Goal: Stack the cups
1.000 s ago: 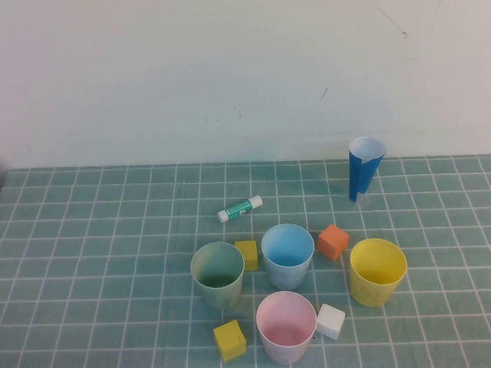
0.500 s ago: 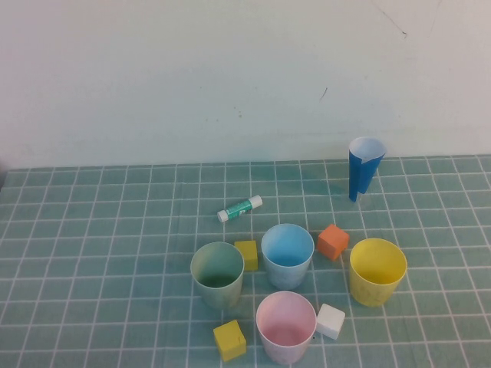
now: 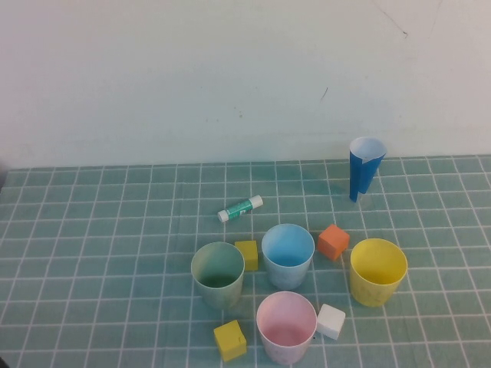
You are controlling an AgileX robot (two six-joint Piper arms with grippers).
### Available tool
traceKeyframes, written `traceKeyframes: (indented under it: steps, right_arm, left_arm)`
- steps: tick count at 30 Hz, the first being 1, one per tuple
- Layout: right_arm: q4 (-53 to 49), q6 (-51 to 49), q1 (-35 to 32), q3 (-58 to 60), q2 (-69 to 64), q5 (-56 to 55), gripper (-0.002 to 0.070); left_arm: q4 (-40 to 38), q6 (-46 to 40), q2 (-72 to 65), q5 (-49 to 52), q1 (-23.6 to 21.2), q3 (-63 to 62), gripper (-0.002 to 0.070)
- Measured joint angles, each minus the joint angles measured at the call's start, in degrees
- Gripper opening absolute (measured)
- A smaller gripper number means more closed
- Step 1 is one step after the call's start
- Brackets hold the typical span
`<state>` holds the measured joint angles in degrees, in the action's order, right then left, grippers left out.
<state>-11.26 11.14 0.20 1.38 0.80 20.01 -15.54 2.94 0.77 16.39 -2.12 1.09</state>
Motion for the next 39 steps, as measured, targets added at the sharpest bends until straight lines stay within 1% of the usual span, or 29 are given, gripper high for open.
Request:
traceKeyframes:
  steps: [2,6,8,9,11,16,27,29,34,36,39]
  right_arm:
    - [-1.36,0.00,0.00,0.00,0.00,0.00,-0.0003]
    - [-3.69,0.00,0.00,0.00,0.00,0.00,-0.0003]
    - [-3.79,0.00,0.00,0.00,0.00,0.11,-0.0003]
    - [-4.21,0.00,0.00,0.00,0.00,0.22,-0.0003]
    - [-5.46,0.00,0.00,0.00,0.00,0.22,-0.0003]
    - [-7.64,0.00,0.00,0.00,0.00,0.43,-0.0003]
    - [-8.58,-1.16,0.00,0.00,0.00,-0.03,-0.0003]
    - [-5.41,-4.07,0.00,0.24,0.00,-1.74,-0.0003]
    - [9.92,-13.81,0.00,0.24,0.00,-8.20,-0.0003]
    - [15.71,-16.18,0.00,0.24,0.00,-9.84,-0.0003]
    - [19.73,-17.50,0.00,0.24,0.00,-12.72,-0.0003]
  left_arm:
    - [-8.47,1.73,0.00,0.00,0.00,0.12,-0.0004]
    - [-27.95,3.90,0.00,-0.21,0.00,0.12,-0.0004]
    - [-34.41,4.01,0.00,-0.66,0.00,0.12,-0.0003]
    - [-35.82,4.01,0.00,-0.76,0.00,0.12,-0.0003]
    - [-36.95,3.89,0.00,-1.01,0.00,0.12,-0.0004]
    - [-36.95,3.62,0.00,-1.40,0.00,0.12,-0.0004]
    - [-37.16,3.55,0.00,-1.27,0.00,0.12,-0.0003]
    - [-37.16,3.55,0.00,-0.38,0.00,0.12,-0.0003]
    - [-37.16,2.95,0.00,2.38,0.00,0.12,-0.0003]
    - [-37.16,2.53,0.00,2.89,0.00,0.12,-0.0003]
    - [-37.74,1.31,0.00,3.71,0.00,0.12,-0.0003]
